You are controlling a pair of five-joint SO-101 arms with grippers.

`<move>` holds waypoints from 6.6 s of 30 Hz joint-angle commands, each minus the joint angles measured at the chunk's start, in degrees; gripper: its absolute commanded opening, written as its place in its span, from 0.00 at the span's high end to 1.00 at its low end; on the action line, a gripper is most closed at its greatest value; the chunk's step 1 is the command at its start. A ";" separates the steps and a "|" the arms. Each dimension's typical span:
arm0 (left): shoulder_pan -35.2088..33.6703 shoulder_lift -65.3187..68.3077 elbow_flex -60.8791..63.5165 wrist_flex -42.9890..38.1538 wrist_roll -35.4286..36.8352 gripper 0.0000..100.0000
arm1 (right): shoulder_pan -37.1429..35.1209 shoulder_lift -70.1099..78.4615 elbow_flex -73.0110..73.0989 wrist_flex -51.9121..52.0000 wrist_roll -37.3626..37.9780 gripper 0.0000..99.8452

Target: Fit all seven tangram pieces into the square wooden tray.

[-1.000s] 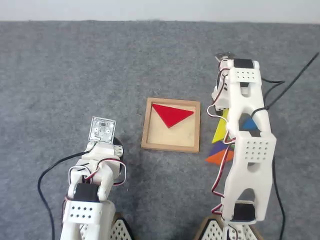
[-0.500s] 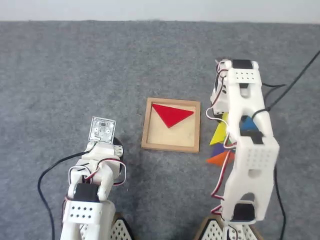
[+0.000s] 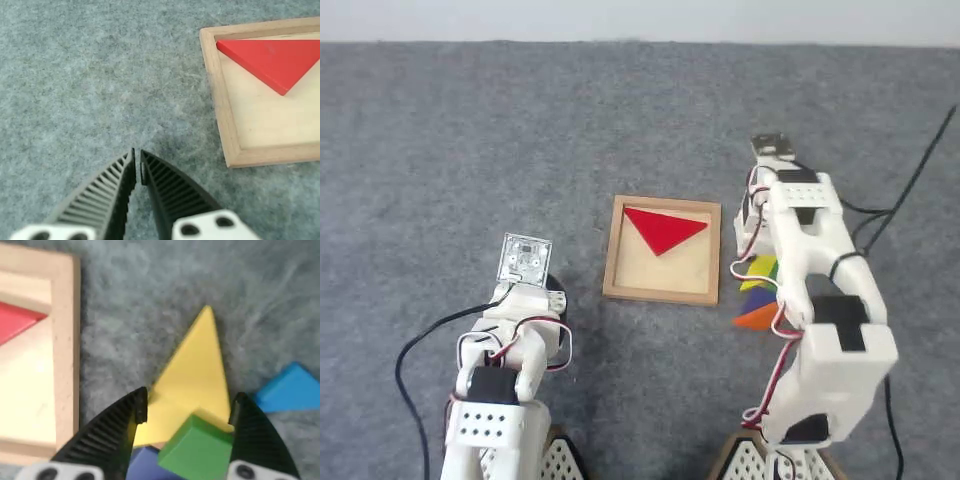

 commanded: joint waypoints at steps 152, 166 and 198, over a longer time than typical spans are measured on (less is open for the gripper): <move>-0.26 -0.79 -0.48 0.44 0.26 0.98 | -4.35 8.92 -11.43 5.58 -5.71 0.84; -0.26 -0.79 -0.48 0.44 0.26 0.98 | -3.12 -10.86 -2.37 4.53 -7.38 0.83; -0.26 -0.79 -0.48 0.44 0.26 0.98 | -2.95 6.11 -6.68 3.47 -7.56 0.81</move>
